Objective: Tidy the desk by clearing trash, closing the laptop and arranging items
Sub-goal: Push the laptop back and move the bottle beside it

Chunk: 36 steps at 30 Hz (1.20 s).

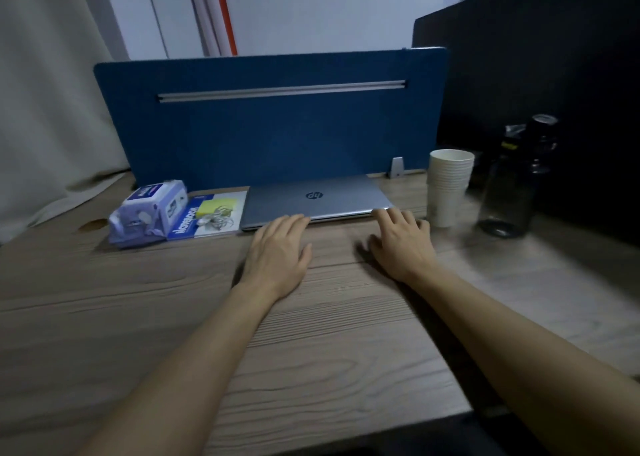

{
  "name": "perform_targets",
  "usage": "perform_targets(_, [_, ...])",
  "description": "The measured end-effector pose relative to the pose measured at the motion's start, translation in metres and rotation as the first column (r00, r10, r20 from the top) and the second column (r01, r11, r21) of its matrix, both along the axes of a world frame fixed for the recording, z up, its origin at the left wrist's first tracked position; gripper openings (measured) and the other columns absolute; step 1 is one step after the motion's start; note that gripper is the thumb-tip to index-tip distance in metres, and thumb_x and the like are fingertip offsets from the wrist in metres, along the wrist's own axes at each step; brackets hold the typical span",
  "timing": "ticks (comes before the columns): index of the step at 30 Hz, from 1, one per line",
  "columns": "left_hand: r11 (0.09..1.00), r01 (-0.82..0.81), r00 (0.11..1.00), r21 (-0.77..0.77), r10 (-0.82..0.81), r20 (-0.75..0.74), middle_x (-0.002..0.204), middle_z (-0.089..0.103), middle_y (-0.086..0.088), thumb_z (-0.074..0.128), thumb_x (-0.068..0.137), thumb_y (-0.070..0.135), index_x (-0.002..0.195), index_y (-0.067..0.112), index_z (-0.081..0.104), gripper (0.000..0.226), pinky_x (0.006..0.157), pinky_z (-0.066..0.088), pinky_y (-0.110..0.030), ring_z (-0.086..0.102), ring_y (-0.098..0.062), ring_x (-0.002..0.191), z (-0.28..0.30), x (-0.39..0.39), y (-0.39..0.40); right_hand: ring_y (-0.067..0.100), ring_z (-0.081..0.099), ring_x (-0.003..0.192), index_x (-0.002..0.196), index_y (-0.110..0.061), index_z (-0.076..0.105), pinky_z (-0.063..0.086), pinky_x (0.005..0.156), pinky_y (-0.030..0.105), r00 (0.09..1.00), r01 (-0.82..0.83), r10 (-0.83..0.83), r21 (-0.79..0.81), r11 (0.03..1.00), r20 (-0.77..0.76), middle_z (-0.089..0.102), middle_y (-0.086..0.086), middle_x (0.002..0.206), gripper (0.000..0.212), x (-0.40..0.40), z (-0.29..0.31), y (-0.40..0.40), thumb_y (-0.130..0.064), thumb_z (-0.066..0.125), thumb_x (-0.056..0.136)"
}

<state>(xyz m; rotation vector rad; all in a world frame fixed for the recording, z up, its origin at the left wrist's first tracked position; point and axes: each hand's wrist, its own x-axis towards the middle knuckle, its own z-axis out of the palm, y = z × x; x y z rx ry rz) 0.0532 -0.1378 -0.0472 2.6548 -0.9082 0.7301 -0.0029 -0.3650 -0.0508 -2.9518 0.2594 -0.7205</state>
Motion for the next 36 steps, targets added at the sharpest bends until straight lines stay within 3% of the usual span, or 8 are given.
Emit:
perform_targets(3, [0.999, 0.052, 0.999, 0.017, -0.052, -0.012, 0.151, 0.043, 0.001, 0.044, 0.096, 0.038, 0.147, 0.02, 0.04, 0.054, 0.117, 0.021, -0.036, 0.034, -0.018, 0.14, -0.001, -0.008, -0.03, 0.03, 0.045, 0.118, 0.127, -0.021, 0.04, 0.039, 0.09, 0.05, 0.996, 0.085, -0.085, 0.03, 0.996, -0.009, 0.048, 0.007, 0.13, 0.043, -0.019, -0.001, -0.027, -0.04, 0.047, 0.089])
perform_targets(7, [0.991, 0.116, 0.993, 0.072, -0.115, -0.016, 0.152, 0.042, 0.004, 0.043, 0.096, 0.038, 0.146, 0.025, 0.04, 0.052, 0.117, 0.02, -0.036, 0.032, -0.017, 0.142, -0.002, 0.0, -0.057, 0.037, 0.046, 0.111, 0.12, -0.012, 0.039, 0.045, 0.088, 0.051, 0.984, 0.176, -0.176, 0.191, 0.966, -0.015, 0.045, 0.018, 0.122, 0.04, -0.032, -0.004, -0.058, -0.035, 0.049, 0.089])
perform_targets(10, [0.994, 0.092, 0.995, 0.059, -0.089, -0.048, 0.153, 0.041, 0.003, 0.045, 0.095, 0.036, 0.145, 0.025, 0.043, 0.051, 0.116, 0.021, -0.036, 0.032, -0.019, 0.142, -0.003, 0.017, -0.065, 0.043, 0.045, 0.111, 0.119, -0.01, 0.036, 0.043, 0.094, 0.051, 0.98, 0.196, -0.187, 0.233, 0.952, -0.062, 0.043, 0.023, 0.122, 0.04, -0.028, -0.005, -0.072, -0.033, 0.052, 0.089])
perform_targets(21, [1.0, 0.022, 0.99, 0.005, -0.021, -0.138, 0.151, 0.043, 0.003, 0.046, 0.095, 0.042, 0.14, 0.029, 0.047, 0.047, 0.115, 0.026, -0.04, 0.034, -0.019, 0.141, -0.007, 0.08, -0.072, 0.04, 0.042, 0.113, 0.13, -0.033, 0.029, 0.04, 0.096, 0.053, 0.973, 0.19, -0.165, 0.156, 0.969, -0.163, 0.042, 0.017, 0.13, 0.046, 0.024, -0.01, -0.11, -0.044, 0.038, 0.087])
perform_targets(24, [1.0, 0.024, 0.99, 0.02, -0.021, -0.139, 0.149, 0.046, 0.005, 0.044, 0.096, 0.045, 0.139, 0.031, 0.048, 0.045, 0.114, 0.027, -0.04, 0.036, -0.019, 0.139, -0.007, 0.092, -0.075, 0.041, 0.042, 0.122, 0.137, -0.041, 0.019, 0.037, 0.096, 0.052, 0.969, 0.174, -0.144, 0.142, 0.974, -0.202, 0.034, 0.01, 0.146, 0.056, 0.046, -0.011, -0.118, -0.046, 0.036, 0.084])
perform_targets(29, [1.0, 0.021, 0.991, 0.009, -0.02, -0.13, 0.136, 0.057, 0.007, 0.039, 0.096, 0.047, 0.129, 0.031, 0.055, 0.04, 0.103, 0.036, -0.04, 0.049, -0.02, 0.126, -0.006, 0.109, -0.078, 0.036, 0.037, 0.135, 0.149, -0.041, 0.008, 0.031, 0.105, 0.052, 0.961, 0.149, -0.114, 0.122, 0.981, -0.253, 0.015, -0.007, 0.162, 0.066, 0.088, -0.014, -0.132, -0.048, 0.03, 0.088])
perform_targets(36, [1.0, -0.013, 0.997, 0.01, 0.013, -0.075, 0.112, 0.066, 0.008, 0.029, 0.093, 0.054, 0.108, 0.029, 0.061, 0.043, 0.08, 0.039, -0.036, 0.058, -0.022, 0.105, -0.005, 0.127, -0.08, 0.033, 0.029, 0.142, 0.152, -0.038, 0.004, 0.026, 0.114, 0.053, 0.954, 0.021, 0.02, 0.134, 0.991, -0.299, 0.01, -0.006, 0.163, 0.069, 0.135, -0.012, -0.147, -0.042, 0.022, 0.085])
